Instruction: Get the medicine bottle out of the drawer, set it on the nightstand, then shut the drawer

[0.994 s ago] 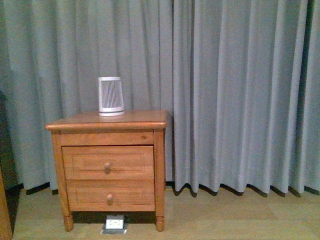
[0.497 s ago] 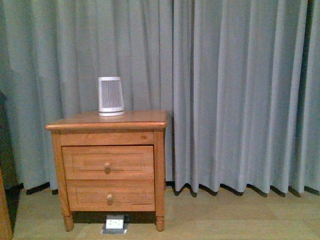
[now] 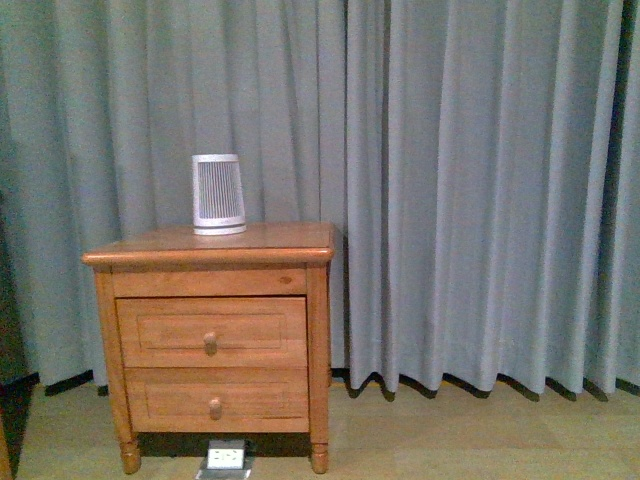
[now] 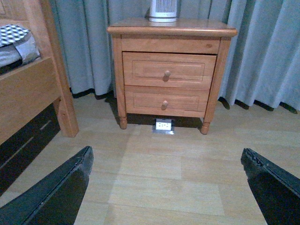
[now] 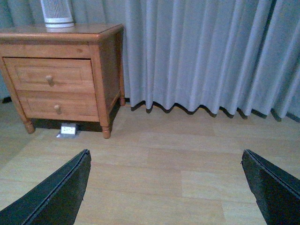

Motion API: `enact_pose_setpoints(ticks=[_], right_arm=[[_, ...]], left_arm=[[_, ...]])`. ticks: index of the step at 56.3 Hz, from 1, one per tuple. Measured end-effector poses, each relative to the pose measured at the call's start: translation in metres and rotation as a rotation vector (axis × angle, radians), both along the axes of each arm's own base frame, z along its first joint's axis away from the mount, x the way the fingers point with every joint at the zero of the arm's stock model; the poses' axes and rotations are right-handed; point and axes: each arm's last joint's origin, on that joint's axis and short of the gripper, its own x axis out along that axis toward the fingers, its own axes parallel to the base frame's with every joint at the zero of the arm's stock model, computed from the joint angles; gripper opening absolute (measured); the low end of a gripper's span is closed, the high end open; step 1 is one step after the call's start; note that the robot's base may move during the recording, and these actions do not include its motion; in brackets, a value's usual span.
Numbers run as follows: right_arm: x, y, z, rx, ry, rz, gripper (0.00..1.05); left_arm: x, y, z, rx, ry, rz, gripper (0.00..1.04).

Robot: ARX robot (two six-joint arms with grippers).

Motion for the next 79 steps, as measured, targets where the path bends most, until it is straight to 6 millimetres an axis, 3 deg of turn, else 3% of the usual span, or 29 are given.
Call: enact_pose_setpoints(ticks=[69,72,79], right_arm=[[0.000,0.000,0.000,0.000,0.000,0.000,0.98],[0.000,0.000,0.000,0.000,0.000,0.001,0.98],[0.000,0.000,0.000,0.000,0.000,0.000,0.98]], left_arm=[[0.000,0.000,0.000,0.000,-0.001,0.000,0.98],[0.001,0.000,-0.001,-0.040,0.058,0.045,0.98],[0.032,-0.003,0.003,-0.156,0.163,0.140,0.98]])
